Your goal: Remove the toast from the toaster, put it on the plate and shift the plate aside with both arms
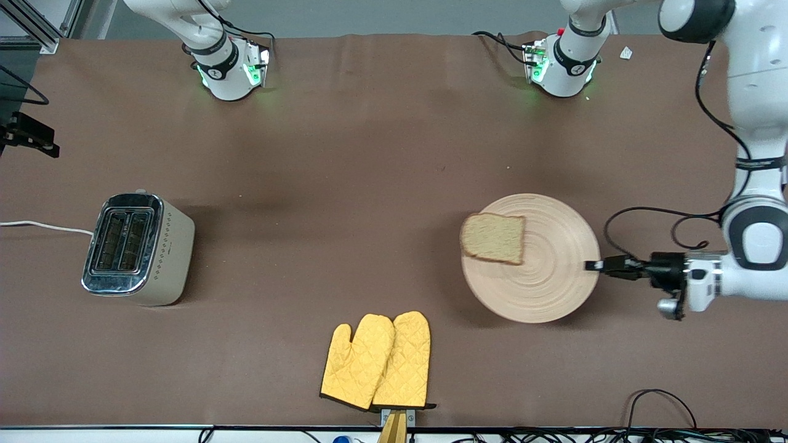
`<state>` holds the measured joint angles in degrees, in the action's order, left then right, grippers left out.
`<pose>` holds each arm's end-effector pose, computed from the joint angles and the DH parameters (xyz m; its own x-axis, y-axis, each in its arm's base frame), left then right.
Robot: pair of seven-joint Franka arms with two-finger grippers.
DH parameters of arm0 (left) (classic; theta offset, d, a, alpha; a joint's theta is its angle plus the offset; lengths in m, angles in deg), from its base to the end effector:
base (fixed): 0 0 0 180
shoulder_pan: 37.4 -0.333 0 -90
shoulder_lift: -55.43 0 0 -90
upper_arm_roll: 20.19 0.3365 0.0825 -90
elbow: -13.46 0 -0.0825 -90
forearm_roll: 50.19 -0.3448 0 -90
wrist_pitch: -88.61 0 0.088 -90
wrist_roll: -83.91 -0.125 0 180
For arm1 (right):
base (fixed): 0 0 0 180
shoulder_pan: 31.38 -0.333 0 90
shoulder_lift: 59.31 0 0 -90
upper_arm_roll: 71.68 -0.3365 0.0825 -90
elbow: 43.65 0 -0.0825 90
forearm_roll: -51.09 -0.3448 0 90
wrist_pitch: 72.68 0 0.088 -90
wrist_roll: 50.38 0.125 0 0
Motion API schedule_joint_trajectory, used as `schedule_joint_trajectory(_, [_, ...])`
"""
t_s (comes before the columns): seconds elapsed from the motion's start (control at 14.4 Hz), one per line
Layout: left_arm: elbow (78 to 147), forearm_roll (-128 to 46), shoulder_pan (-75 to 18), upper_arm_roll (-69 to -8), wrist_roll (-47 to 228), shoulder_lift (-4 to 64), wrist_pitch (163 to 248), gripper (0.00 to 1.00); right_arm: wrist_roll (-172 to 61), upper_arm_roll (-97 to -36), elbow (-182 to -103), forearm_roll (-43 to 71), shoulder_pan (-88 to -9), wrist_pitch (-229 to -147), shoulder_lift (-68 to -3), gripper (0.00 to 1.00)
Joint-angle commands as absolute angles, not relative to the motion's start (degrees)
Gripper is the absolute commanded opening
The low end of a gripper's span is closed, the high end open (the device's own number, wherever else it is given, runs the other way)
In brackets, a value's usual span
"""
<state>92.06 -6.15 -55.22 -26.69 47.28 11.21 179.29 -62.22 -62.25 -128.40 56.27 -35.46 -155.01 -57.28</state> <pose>0.6587 0.0612 0.2848 0.9766 -0.2104 -0.0441 -0.0811 -0.5507 0.8307 0.5086 -0.0581 0.6375 0.9905 0.1002 -0.0945 0.1077 -0.9911 0.0782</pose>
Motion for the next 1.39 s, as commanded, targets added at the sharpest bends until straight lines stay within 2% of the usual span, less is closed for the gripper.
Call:
schedule_joint_trajectory(0.0, [88.4, -8.6, -61.5, -27.8, 38.2, 6.1, 176.3, 0.00, -61.9, -62.5, -127.3, 55.3, -36.2, -155.1, -55.6, 1.00])
schedule_joint_trajectory(0.35, [86.8, -10.0, -67.9, -27.7, 34.2, -0.5, 176.3, 0.01, -61.8, -62.6, -127.1, 55.1, -36.9, -156.2, -55.6, 1.00])
schedule_joint_trajectory(0.49, [86.8, -9.8, -68.3, -27.7, 34.3, -2.2, 176.5, 0.05, -61.7, -62.5, -127.2, 53.5, -36.9, -156.2, -55.6, 1.00])
schedule_joint_trajectory(0.56, [86.8, -9.7, -68.2, -27.7, 34.9, -2.3, 176.6, 0.15, -61.7, -62.5, -127.2, 53.5, -37.4, -156.3, -55.6, 1.00])
schedule_joint_trajectory(0.62, [86.8, -9.7, -68.3, -27.7, 36.2, -2.2, 176.6, 0.58, -61.7, -62.5, -127.1, 53.5, -37.7, -156.4, -55.6, 1.00])
schedule_joint_trajectory(0.69, [86.8, -9.6, -68.5, -27.8, 37.1, -1.9, 176.4, 0.96, -61.7, -62.5, -127.1, 53.3, -37.5, -157.0, -55.6, 1.00])
schedule_joint_trajectory(0.76, [86.3, -9.9, -68.5, -27.7, 37.4, -1.4, 176.3, 1.00, -61.7, -62.7, -127.2, 53.2, -37.2, -158.4, -55.5, 1.00])
schedule_joint_trajectory(1.04, [79.7, -18.2, -65.4, -28.0, 41.0, 1.4, 175.4, 1.00, -61.7, -66.0, -127.2, 52.6, -33.0, -159.3, -55.4, 1.00])
schedule_joint_trajectory(1.32, [77.3, -30.6, -54.3, -27.2, 46.4, 14.9, 176.7, 1.00, -61.5, -66.1, -127.4, 52.4, -30.0, -159.9, -54.8, 1.00])
